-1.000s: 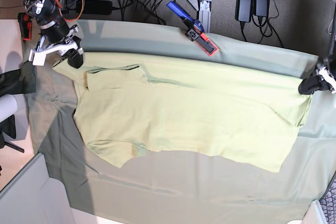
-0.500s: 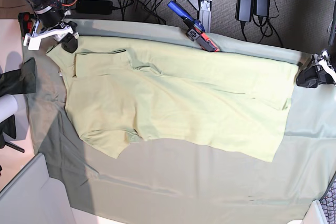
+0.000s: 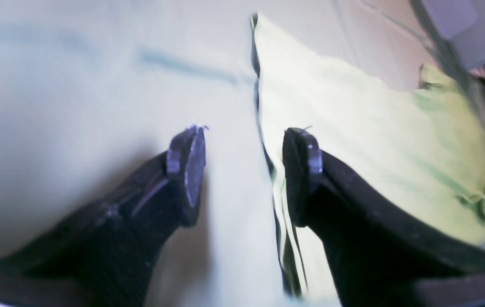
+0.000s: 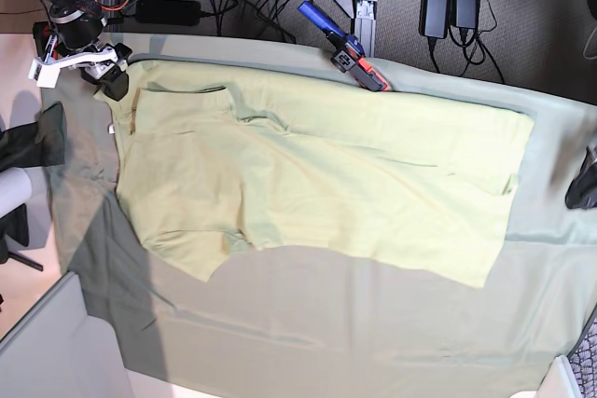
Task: Fold the T-shirt properly
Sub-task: 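Grasp the opposite shirt edge with both grippers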
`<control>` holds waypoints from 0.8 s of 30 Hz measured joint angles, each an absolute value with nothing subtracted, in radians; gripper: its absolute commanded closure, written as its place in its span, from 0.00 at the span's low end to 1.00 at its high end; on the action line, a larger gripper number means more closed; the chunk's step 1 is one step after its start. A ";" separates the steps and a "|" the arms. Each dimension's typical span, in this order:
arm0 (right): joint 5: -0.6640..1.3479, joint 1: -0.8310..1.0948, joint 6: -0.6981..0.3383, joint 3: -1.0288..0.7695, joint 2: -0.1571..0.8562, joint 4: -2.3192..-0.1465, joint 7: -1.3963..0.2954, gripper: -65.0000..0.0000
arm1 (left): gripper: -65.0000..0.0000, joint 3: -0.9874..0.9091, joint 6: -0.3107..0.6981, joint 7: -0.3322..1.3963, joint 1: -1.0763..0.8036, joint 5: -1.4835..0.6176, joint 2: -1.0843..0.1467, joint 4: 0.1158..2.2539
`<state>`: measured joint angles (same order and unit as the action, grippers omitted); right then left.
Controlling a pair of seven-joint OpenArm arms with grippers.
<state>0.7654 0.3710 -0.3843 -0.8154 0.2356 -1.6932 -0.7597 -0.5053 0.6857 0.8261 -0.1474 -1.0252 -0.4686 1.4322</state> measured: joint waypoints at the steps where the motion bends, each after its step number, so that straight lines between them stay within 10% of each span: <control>1: 0.765 0.366 -0.384 -0.816 0.236 -1.693 -0.759 0.42 | 0.49 -0.476 0.685 0.799 -0.124 -0.988 -0.469 1.432; 24: 0.740 0.341 -0.385 -0.816 0.235 -1.693 -0.760 0.42 | 0.49 -0.033 0.633 0.529 0.424 -0.626 -0.337 0.776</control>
<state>0.7403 0.3408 -0.3847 -0.8158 0.2352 -1.6932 -0.7601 -0.0334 0.6331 0.5293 0.4244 -0.6258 -0.3374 0.7761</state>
